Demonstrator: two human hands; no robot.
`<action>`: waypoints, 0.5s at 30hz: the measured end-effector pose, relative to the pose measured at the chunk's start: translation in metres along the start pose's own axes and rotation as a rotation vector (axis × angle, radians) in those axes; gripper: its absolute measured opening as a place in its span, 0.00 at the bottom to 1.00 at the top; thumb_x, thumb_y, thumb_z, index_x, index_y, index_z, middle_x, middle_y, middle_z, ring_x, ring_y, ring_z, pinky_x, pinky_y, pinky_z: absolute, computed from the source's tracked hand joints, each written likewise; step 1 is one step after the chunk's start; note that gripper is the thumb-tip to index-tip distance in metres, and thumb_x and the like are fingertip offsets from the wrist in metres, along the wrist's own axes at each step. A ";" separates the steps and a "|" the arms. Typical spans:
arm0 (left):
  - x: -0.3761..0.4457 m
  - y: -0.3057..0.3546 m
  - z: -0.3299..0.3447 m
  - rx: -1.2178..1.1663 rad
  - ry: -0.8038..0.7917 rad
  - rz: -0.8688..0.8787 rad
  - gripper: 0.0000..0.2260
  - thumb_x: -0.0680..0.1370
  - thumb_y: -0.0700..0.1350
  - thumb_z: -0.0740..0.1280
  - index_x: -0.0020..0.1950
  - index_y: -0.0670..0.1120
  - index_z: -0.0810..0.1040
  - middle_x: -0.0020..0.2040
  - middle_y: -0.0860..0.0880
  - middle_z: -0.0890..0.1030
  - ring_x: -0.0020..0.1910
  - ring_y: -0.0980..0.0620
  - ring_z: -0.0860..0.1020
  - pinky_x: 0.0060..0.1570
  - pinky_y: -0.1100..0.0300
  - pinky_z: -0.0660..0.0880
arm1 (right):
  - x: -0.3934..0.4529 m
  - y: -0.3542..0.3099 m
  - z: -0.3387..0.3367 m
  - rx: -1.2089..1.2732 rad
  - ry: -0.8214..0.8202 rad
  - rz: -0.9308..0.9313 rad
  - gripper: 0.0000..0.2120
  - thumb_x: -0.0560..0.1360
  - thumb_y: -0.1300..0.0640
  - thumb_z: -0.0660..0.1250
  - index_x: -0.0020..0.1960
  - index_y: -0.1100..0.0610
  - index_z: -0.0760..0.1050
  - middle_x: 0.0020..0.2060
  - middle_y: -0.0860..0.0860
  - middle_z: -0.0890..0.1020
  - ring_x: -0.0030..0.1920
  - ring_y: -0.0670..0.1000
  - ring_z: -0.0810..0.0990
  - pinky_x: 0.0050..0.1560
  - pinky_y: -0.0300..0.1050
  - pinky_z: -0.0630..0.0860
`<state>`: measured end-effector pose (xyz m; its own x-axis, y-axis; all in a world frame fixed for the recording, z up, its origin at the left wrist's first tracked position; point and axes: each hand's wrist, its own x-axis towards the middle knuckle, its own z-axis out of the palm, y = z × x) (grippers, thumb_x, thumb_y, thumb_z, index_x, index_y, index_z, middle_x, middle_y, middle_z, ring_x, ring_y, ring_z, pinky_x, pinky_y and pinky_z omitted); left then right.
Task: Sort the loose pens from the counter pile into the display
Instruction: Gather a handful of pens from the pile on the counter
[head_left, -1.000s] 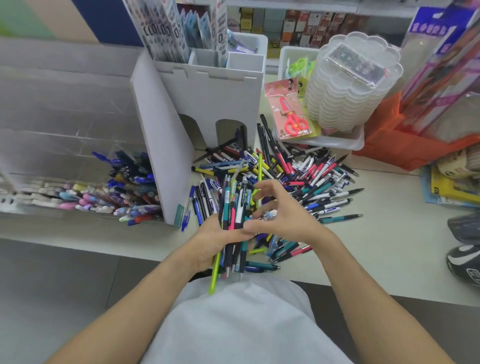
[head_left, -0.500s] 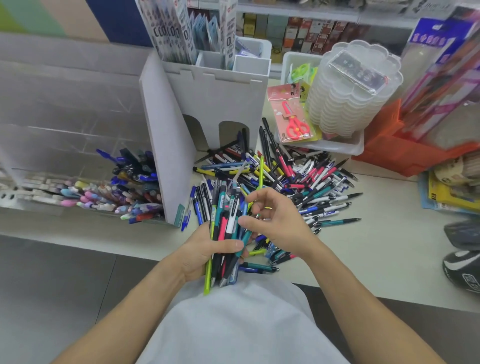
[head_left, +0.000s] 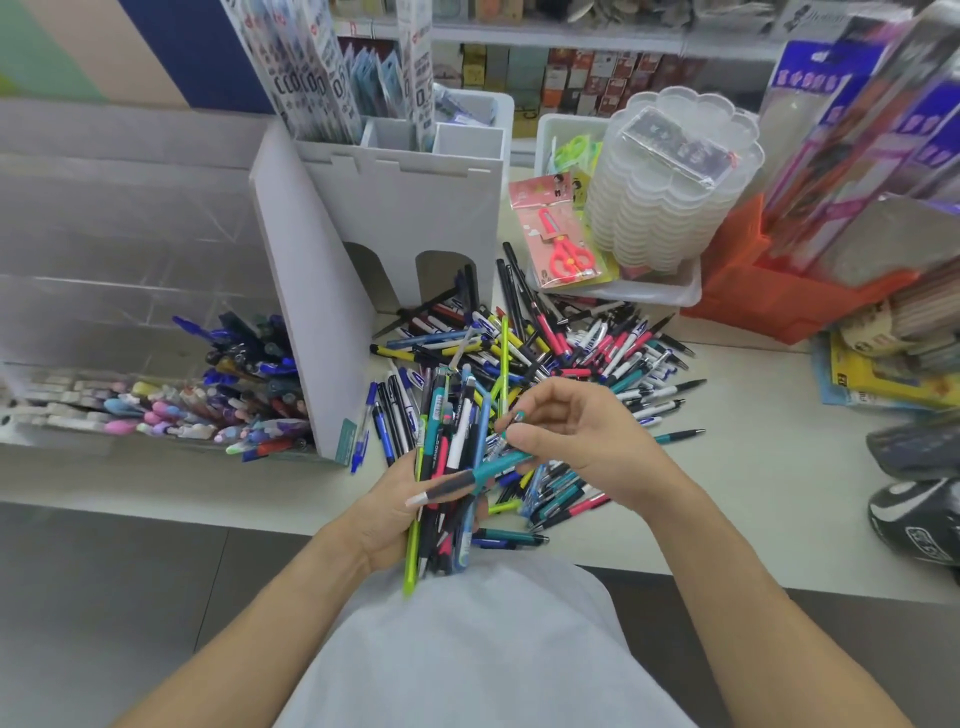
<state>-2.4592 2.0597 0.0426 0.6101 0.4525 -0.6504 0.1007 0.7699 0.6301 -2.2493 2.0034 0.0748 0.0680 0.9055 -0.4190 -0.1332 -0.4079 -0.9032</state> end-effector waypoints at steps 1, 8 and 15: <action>-0.001 0.000 0.001 -0.030 0.011 -0.012 0.18 0.70 0.39 0.77 0.56 0.37 0.77 0.38 0.40 0.83 0.34 0.45 0.82 0.34 0.55 0.81 | -0.002 0.000 -0.001 0.049 -0.013 0.007 0.06 0.74 0.66 0.74 0.48 0.61 0.77 0.47 0.61 0.86 0.46 0.57 0.86 0.42 0.46 0.84; 0.001 -0.002 0.001 -0.047 -0.022 -0.005 0.19 0.69 0.42 0.75 0.57 0.36 0.77 0.40 0.37 0.83 0.34 0.44 0.82 0.34 0.55 0.81 | -0.005 0.007 -0.019 -0.006 -0.005 -0.023 0.11 0.71 0.63 0.75 0.50 0.62 0.78 0.47 0.58 0.87 0.45 0.56 0.86 0.47 0.48 0.84; 0.006 -0.001 0.013 0.099 -0.173 0.042 0.28 0.60 0.50 0.85 0.57 0.46 0.83 0.50 0.41 0.85 0.42 0.43 0.85 0.41 0.55 0.81 | -0.002 -0.001 -0.029 -0.316 -0.045 -0.085 0.07 0.74 0.63 0.75 0.52 0.56 0.85 0.43 0.53 0.86 0.43 0.55 0.85 0.49 0.48 0.84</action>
<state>-2.4455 2.0556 0.0434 0.7405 0.3928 -0.5453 0.1439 0.6999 0.6996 -2.2206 1.9981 0.0736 0.0215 0.9391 -0.3429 0.1847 -0.3408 -0.9218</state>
